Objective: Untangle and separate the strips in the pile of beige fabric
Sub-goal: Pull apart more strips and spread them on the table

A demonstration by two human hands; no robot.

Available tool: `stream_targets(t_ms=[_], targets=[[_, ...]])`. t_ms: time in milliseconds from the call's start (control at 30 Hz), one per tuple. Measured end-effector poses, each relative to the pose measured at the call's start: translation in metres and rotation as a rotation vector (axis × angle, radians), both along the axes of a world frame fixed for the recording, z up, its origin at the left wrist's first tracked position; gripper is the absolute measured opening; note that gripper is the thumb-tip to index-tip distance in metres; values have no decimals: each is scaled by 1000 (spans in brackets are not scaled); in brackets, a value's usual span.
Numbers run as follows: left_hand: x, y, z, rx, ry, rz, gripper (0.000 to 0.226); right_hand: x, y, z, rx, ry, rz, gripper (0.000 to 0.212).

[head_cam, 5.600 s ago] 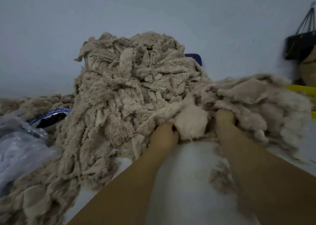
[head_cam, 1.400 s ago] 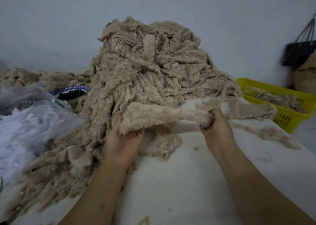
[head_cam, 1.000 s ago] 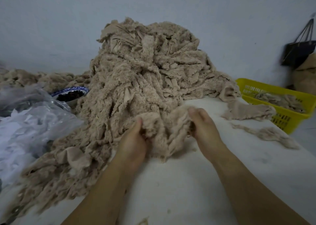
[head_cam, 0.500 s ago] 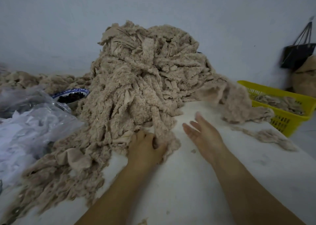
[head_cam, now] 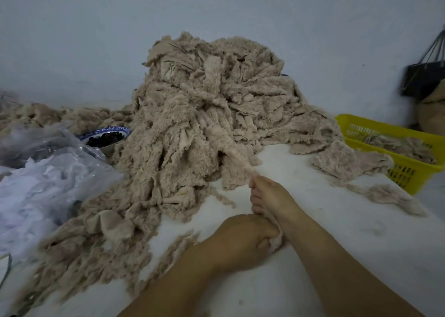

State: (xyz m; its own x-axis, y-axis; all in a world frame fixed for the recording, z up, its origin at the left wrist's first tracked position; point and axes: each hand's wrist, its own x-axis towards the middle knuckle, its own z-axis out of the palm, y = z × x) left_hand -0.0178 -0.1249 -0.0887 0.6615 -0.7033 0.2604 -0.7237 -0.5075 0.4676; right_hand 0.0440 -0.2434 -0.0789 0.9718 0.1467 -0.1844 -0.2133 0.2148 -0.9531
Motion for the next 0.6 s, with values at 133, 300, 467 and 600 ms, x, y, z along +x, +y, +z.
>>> stream_targets(t_ms=[133, 300, 467, 600], targets=[[13, 10, 2, -703, 506, 479, 38, -15, 6, 21, -440, -364, -40, 40], [42, 60, 19, -1646, 1119, 273, 43, -61, 33, 17, -867, -739, 790, 35], [49, 66, 21, -1681, 1007, 291, 24, -39, 22, 7, -907, -635, 308, 26], [36, 48, 1, -1160, 760, 513, 45, -18, -3, -1, -380, -262, -101, 38]])
